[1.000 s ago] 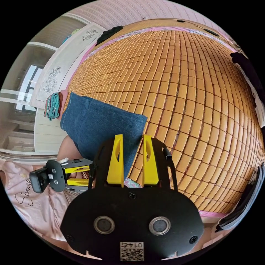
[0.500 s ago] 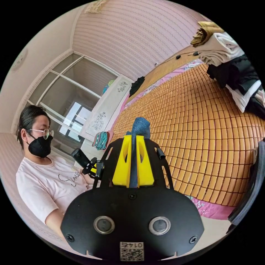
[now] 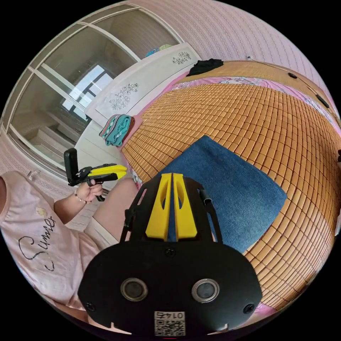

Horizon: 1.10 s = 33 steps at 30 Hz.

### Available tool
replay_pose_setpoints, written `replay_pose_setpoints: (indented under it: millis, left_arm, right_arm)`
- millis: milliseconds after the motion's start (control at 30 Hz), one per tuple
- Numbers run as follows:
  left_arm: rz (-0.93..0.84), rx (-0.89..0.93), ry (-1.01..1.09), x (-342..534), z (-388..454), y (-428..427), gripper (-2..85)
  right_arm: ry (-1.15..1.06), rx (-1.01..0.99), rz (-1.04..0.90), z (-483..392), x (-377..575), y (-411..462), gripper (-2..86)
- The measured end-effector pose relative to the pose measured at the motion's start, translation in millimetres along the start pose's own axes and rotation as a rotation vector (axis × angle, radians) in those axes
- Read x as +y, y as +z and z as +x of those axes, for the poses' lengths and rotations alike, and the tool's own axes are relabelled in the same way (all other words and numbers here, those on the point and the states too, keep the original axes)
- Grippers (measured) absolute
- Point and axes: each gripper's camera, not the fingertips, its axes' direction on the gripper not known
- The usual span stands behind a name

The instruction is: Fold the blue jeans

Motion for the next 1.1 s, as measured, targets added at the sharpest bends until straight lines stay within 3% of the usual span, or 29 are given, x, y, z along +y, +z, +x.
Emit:
replay_pose_setpoints:
  millis: [167, 233, 300, 367, 533, 567, 667, 767, 967, 1100]
  left_arm:
    - [-0.01, 0.073, 0.061, -15, 7, 46, 5.1]
    - [-0.059, 0.04, 0.063, -18, 6, 71, 4.9]
    - [-0.23, -0.059, 0.097, -9, 0, 113, 4.1]
    - [-0.186, -0.055, 0.111, -3, -6, 106, 4.1]
    - [-0.11, 0.04, 0.019, 2, -46, 80, 8.3]
    - [-0.109, 0.065, -0.013, 3, -59, 83, 10.4]
    - [-0.179, 0.16, -0.108, 5, -90, 108, 16.0]
    - [-0.247, 0.178, -0.127, 9, -105, 130, 18.1]
    - [-0.283, 0.237, -0.103, 28, -117, 139, 15.3]
    - [-0.25, 0.308, -0.132, 53, -133, 132, 9.2]
  right_arm:
    - [-0.027, 0.151, -0.206, -29, 40, 43, -0.2]
    - [-0.046, 0.213, -0.186, -35, 46, 53, -0.3]
    - [-0.045, 0.238, -0.179, -33, 52, 69, -0.3]
    - [-0.021, 0.206, -0.173, -34, 49, 65, -0.3]
    - [0.079, 0.128, 0.18, -14, 69, -9, 1.3]
    - [0.156, 0.144, 0.244, 4, 78, -23, 7.1]
    - [0.378, 0.166, 0.273, 48, 98, -31, 15.6]
    - [0.507, 0.109, 0.293, 72, 114, -19, 16.9]
    - [0.585, -0.153, 0.3, 80, 125, 21, 10.9]
    - [0.463, -0.128, 0.291, 54, 109, 13, 5.7]
